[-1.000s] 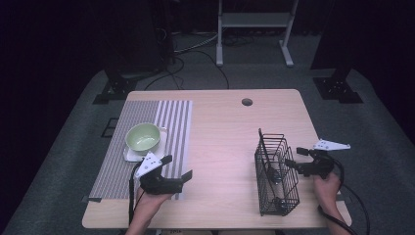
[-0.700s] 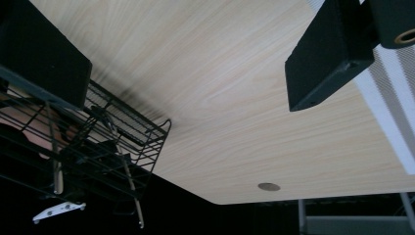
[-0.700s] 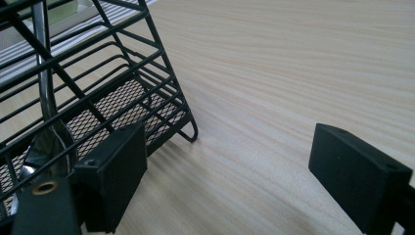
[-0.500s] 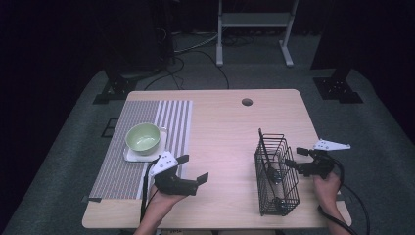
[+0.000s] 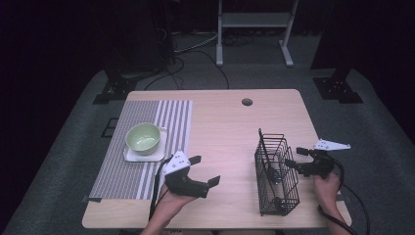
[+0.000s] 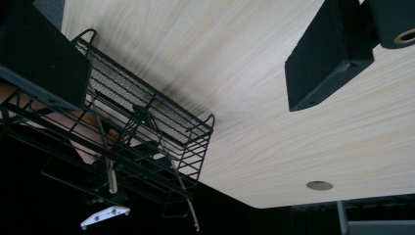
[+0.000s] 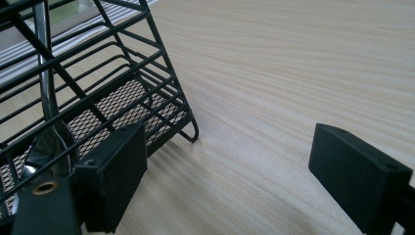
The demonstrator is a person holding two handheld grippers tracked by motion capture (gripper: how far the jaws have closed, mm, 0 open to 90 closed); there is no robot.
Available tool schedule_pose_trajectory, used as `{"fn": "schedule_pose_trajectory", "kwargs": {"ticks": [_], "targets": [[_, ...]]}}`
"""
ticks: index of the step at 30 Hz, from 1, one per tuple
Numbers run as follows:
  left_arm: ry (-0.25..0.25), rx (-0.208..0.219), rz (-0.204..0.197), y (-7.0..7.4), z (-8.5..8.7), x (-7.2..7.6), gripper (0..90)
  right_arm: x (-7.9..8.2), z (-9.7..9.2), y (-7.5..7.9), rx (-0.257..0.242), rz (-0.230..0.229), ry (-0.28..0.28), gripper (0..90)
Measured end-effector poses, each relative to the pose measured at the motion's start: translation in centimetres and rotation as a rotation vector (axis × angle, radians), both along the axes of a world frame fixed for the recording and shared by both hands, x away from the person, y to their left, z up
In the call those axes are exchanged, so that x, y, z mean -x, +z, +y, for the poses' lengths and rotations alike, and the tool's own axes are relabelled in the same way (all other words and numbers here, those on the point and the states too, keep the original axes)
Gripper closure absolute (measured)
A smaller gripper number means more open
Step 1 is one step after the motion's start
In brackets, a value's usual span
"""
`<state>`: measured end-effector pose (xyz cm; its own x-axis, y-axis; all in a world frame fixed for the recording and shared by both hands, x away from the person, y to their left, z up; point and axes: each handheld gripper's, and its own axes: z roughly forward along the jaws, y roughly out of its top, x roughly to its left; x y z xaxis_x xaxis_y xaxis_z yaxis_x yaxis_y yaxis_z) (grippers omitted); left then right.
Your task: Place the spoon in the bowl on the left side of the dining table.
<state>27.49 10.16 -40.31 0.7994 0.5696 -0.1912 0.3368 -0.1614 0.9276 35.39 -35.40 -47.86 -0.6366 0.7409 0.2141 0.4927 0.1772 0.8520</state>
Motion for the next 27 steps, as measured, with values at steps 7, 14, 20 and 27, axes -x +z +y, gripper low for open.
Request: {"fn": "schedule_pose_trajectory", "kwargs": {"ticks": [7,14,20,27], "targets": [[-0.038,-0.001,-0.002,0.2,-1.5,0.0,2.7,0.0,0.0,0.0,-0.002,0.001,-0.001,13.3],[-0.074,-0.001,0.000,0.3,-3.1,-0.2,2.7,0.1,0.0,0.0,-0.005,0.001,-0.004,13.3],[-0.099,0.000,-0.004,0.6,-4.2,-0.2,2.7,0.1,0.0,0.0,-0.005,-0.001,-0.003,13.3],[-0.122,0.006,-0.007,1.0,-5.4,-0.4,2.7,0.1,-0.1,0.1,-0.006,-0.002,-0.002,13.3]]}}
